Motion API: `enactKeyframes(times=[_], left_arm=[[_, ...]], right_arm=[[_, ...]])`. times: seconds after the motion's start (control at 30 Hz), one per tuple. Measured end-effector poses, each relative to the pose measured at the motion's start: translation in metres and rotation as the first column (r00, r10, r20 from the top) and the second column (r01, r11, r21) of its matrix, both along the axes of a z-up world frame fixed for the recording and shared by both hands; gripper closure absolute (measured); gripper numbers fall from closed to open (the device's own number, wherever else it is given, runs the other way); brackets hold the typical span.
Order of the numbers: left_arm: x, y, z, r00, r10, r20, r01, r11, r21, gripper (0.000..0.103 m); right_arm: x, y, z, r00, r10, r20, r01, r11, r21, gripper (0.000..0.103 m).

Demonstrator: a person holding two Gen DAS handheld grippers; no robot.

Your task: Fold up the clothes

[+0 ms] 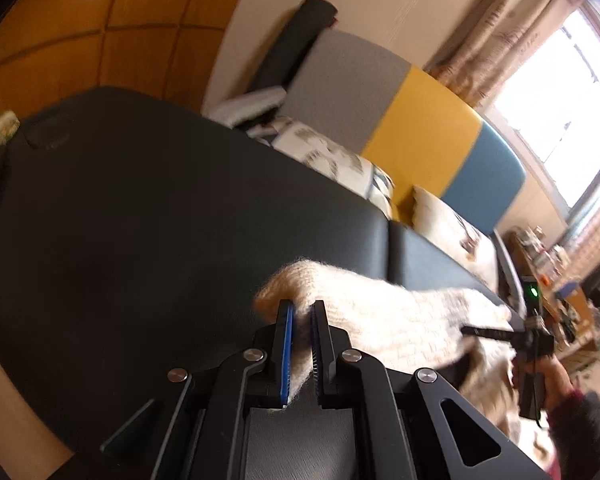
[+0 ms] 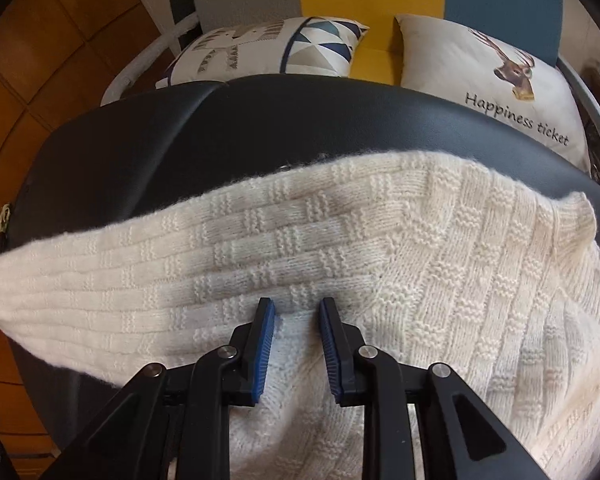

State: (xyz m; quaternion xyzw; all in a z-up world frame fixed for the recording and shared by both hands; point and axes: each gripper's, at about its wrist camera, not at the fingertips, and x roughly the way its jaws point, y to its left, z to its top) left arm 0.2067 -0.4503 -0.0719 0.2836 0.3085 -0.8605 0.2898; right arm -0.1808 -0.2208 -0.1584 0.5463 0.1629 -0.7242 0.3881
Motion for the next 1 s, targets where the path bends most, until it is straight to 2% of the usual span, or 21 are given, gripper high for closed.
enactKeyframes(times=[0.13, 0.27, 0.37, 0.4, 0.47, 0.53, 0.6, 0.67, 0.8, 0.87, 1.0], left_arm=[[-0.015, -0.025, 0.016, 0.998, 0.053, 0.035, -0.048, 0.991, -0.128, 0.095], [-0.028, -0.038, 0.029, 0.991, 0.082, 0.107, -0.047, 0.955, -0.293, 0.095], [-0.044, -0.056, 0.013, 0.972, 0.076, 0.220, -0.006, 0.952, -0.305, 0.094], [-0.048, -0.069, -0.001, 0.962, 0.059, 0.267, 0.009, 0.969, -0.246, 0.093], [-0.047, -0.097, -0.032, 0.951, 0.044, 0.306, -0.019, 0.996, -0.084, 0.091], [-0.034, -0.116, -0.050, 0.947, 0.080, 0.312, -0.080, 0.997, -0.014, 0.091], [-0.020, -0.135, -0.067, 0.940, 0.121, 0.319, -0.142, 0.989, 0.044, 0.091], [0.001, -0.148, -0.070, 0.954, 0.146, 0.263, -0.185, 0.974, 0.131, 0.091], [0.041, -0.167, -0.076, 0.954, 0.218, 0.206, -0.267, 0.930, 0.252, 0.091], [0.046, -0.169, -0.084, 0.955, 0.203, 0.219, -0.262, 0.920, 0.292, 0.091], [0.033, -0.167, -0.100, 0.966, 0.142, 0.218, -0.211, 0.918, 0.337, 0.086]], right_arm=[[0.009, -0.021, 0.001, 1.000, 0.021, -0.001, -0.021, 0.999, -0.035, 0.079], [0.022, -0.041, 0.001, 0.999, 0.035, -0.013, -0.035, 0.998, -0.051, 0.079], [0.023, -0.050, 0.000, 1.000, 0.025, -0.019, -0.026, 0.998, -0.051, 0.079], [0.022, -0.052, 0.000, 1.000, 0.019, -0.016, -0.020, 0.998, -0.053, 0.078], [0.020, -0.052, -0.001, 1.000, 0.009, -0.007, -0.010, 0.998, -0.058, 0.078], [0.019, -0.052, -0.001, 1.000, 0.008, 0.000, -0.008, 0.998, -0.061, 0.078], [0.018, -0.051, -0.002, 1.000, 0.009, 0.002, -0.009, 0.998, -0.063, 0.079], [0.019, -0.051, -0.002, 1.000, 0.008, -0.002, -0.008, 0.998, -0.062, 0.079], [0.021, -0.054, -0.001, 1.000, 0.008, -0.020, -0.009, 0.999, -0.049, 0.076], [0.024, -0.056, 0.000, 0.999, 0.011, -0.036, -0.012, 0.999, -0.040, 0.076], [0.025, -0.059, 0.001, 0.999, 0.004, -0.051, -0.005, 1.000, -0.025, 0.076]])
